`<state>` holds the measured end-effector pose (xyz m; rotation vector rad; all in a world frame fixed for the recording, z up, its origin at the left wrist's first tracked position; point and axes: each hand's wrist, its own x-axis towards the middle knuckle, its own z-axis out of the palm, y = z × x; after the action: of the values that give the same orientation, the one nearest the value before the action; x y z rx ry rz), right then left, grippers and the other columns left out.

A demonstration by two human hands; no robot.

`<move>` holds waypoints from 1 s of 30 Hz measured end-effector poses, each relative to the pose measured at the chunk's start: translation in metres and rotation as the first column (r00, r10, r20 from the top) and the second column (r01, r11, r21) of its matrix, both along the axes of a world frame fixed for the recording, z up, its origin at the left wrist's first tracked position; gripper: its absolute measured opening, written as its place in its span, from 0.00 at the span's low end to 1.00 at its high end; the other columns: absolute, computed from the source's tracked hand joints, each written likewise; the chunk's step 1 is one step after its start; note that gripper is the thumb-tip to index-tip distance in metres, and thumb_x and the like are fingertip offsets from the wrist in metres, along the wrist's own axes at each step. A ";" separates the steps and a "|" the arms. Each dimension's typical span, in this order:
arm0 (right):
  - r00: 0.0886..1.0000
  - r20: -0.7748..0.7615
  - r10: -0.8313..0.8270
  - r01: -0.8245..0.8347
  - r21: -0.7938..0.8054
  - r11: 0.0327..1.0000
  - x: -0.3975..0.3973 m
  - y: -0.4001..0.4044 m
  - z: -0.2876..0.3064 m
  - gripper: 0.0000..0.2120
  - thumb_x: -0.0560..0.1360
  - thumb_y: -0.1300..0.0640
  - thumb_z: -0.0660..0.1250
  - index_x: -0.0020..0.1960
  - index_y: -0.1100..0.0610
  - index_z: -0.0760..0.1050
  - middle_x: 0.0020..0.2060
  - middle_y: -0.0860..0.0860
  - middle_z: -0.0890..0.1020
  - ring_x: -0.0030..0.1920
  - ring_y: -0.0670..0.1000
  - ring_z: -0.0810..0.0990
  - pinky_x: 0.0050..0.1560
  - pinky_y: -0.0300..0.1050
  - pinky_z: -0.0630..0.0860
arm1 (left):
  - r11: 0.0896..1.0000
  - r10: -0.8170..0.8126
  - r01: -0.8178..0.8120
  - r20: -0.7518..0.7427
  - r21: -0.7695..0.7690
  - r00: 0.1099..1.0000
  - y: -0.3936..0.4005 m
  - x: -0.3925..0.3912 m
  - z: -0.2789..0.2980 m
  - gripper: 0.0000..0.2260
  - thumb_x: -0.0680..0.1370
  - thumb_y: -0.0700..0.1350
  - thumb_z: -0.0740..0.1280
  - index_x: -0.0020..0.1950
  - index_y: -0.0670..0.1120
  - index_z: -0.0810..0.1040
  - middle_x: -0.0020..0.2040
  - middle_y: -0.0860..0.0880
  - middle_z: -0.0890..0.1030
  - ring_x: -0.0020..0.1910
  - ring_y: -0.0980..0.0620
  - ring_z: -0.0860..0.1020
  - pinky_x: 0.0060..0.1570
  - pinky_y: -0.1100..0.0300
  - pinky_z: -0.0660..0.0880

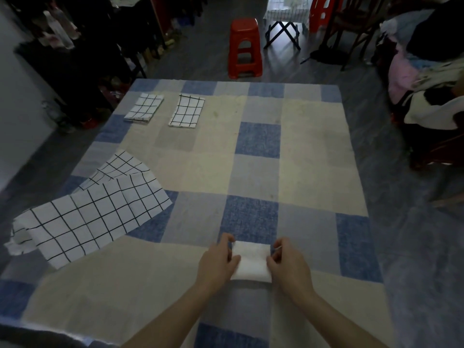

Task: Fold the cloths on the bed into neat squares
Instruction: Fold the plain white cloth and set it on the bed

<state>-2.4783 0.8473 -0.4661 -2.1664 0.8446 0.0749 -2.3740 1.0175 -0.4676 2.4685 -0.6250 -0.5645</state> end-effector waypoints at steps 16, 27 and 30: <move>0.999 0.015 0.033 -0.033 -0.053 0.998 0.002 -0.001 -0.007 0.07 0.71 0.53 0.68 0.42 0.48 0.69 0.34 0.44 0.77 0.36 0.45 0.77 0.38 0.48 0.76 | 0.692 -0.721 0.638 0.283 0.337 0.632 0.026 -0.046 -0.017 0.31 0.75 0.57 0.60 0.76 0.46 0.62 0.76 0.47 0.63 0.75 0.49 0.62 0.71 0.50 0.64; 1.000 -0.012 -0.002 0.002 -0.001 1.000 0.004 -0.002 -0.003 0.07 0.69 0.55 0.69 0.40 0.48 0.70 0.32 0.45 0.78 0.34 0.44 0.76 0.38 0.47 0.76 | 0.637 -0.767 0.645 0.257 0.423 0.588 0.031 -0.043 -0.027 0.33 0.77 0.63 0.56 0.79 0.52 0.54 0.78 0.45 0.58 0.76 0.44 0.57 0.68 0.46 0.53; 0.998 0.017 -0.063 0.063 0.012 0.998 0.001 0.002 0.000 0.06 0.72 0.53 0.67 0.40 0.49 0.70 0.33 0.45 0.78 0.35 0.45 0.77 0.38 0.48 0.76 | 0.646 -0.757 0.641 0.235 0.415 0.610 0.030 -0.047 -0.032 0.34 0.76 0.64 0.55 0.79 0.52 0.54 0.78 0.42 0.59 0.76 0.43 0.54 0.68 0.43 0.52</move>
<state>-2.4776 0.8490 -0.4663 -2.1252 0.8999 0.0297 -2.4211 1.0472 -0.4993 2.5489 -1.8767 -0.4543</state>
